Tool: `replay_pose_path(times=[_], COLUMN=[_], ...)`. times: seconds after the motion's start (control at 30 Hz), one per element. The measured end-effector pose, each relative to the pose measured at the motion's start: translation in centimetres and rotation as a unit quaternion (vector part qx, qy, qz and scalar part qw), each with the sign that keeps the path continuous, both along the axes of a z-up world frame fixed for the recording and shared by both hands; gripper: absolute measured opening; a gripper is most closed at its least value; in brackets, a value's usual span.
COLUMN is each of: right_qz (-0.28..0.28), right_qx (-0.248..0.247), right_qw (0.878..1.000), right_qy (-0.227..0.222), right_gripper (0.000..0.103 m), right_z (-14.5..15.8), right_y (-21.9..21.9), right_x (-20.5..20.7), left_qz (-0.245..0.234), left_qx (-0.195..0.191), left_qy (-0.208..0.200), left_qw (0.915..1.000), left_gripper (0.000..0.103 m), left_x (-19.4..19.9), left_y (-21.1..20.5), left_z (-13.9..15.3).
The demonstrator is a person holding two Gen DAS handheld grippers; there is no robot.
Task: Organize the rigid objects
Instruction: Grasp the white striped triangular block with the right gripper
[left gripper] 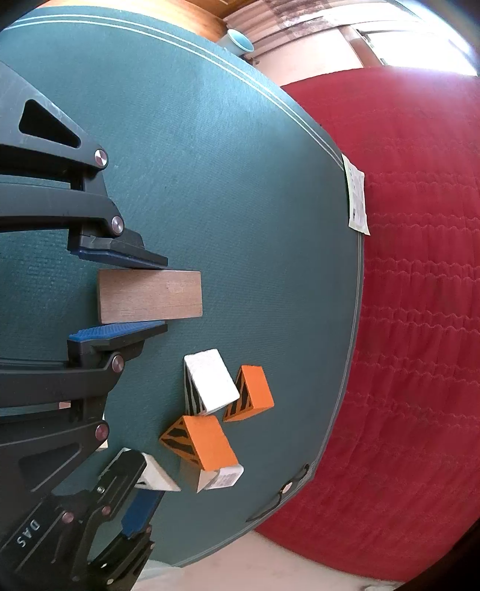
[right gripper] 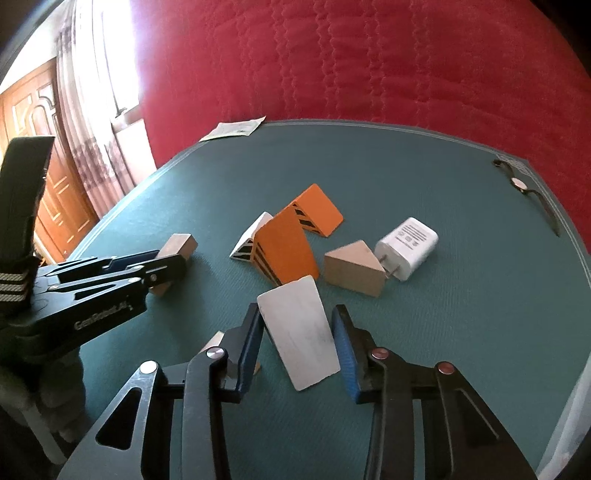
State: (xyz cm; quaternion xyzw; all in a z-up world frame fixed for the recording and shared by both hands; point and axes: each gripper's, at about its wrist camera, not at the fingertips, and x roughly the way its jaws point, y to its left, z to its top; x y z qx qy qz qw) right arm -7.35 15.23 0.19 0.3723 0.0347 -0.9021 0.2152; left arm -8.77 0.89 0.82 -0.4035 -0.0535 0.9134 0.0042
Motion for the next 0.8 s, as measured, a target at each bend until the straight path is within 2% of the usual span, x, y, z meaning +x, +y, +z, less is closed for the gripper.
replay_pose_path(times=[0.2, 0.37, 0.8], right_qz=[-0.018, -0.040, -0.111], right_qx=[-0.017, -0.038, -0.061], right_qw=[1.000, 0.998, 0.992], right_qy=[0.003, 0.006, 0.017], right_gripper=[0.039, 0.039, 0.039], right_z=[0.7, 1.7, 3.8], right_y=[1.6, 3.6, 9.7], right_x=[1.3, 2.4, 5.2], left_qz=[-0.018, -0.040, -0.063], left_qx=[0.006, 0.036, 0.039], left_qy=[0.009, 0.005, 0.022], left_qw=[0.9998, 0.9986, 0.9970], left_gripper=[0.029, 0.029, 0.029], left_x=[0.4, 0.6, 1.3], left_y=[0.7, 0.9, 2.3], left_z=[0.3, 0.3, 0.7])
